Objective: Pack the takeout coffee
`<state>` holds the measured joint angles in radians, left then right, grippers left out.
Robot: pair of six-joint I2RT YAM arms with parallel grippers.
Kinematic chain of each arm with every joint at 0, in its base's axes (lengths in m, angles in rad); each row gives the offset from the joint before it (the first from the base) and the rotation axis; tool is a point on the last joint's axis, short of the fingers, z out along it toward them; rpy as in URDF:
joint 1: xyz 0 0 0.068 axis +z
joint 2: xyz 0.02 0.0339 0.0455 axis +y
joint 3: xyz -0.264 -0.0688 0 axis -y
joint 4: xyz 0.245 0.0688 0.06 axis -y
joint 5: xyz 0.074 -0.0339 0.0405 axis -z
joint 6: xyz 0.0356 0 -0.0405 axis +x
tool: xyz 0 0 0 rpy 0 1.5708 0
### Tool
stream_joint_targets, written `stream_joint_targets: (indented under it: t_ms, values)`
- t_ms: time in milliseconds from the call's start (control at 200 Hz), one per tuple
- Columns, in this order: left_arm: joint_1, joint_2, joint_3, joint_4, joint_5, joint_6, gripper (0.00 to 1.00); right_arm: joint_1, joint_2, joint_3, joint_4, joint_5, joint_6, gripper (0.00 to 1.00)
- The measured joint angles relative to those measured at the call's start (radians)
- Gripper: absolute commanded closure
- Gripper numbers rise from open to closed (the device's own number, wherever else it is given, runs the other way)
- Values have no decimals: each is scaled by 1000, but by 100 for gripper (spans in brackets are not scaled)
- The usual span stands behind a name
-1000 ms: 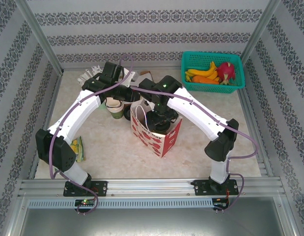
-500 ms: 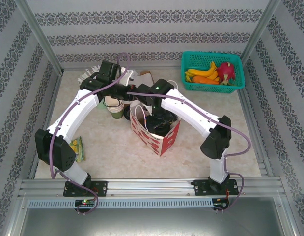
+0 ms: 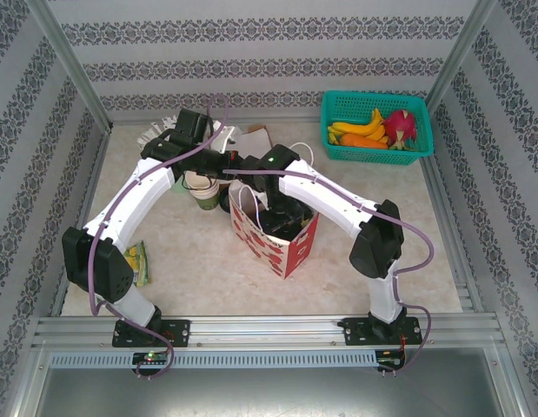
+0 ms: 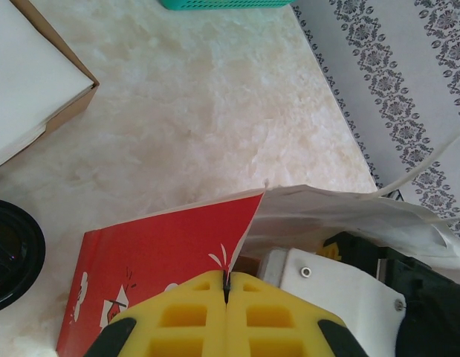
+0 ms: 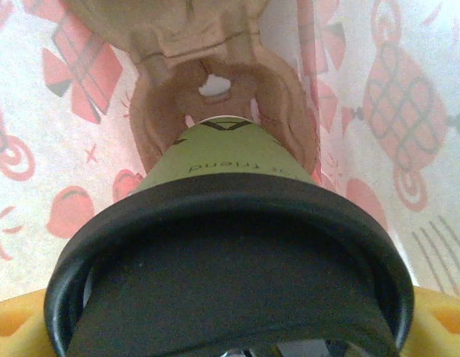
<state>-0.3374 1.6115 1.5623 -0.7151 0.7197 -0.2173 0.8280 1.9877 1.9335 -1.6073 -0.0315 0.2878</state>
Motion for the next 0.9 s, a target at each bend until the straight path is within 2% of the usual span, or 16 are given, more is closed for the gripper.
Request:
stream_joint_targets:
  t_ms: [460,904]
  values:
    - [-1,0,0,0,-6,0,100,-15,-65,-100,33,-16,-5,33]
    - [-1,0,-1,2,-5,0,100,-20,-67,-169,119,-34,-5,33]
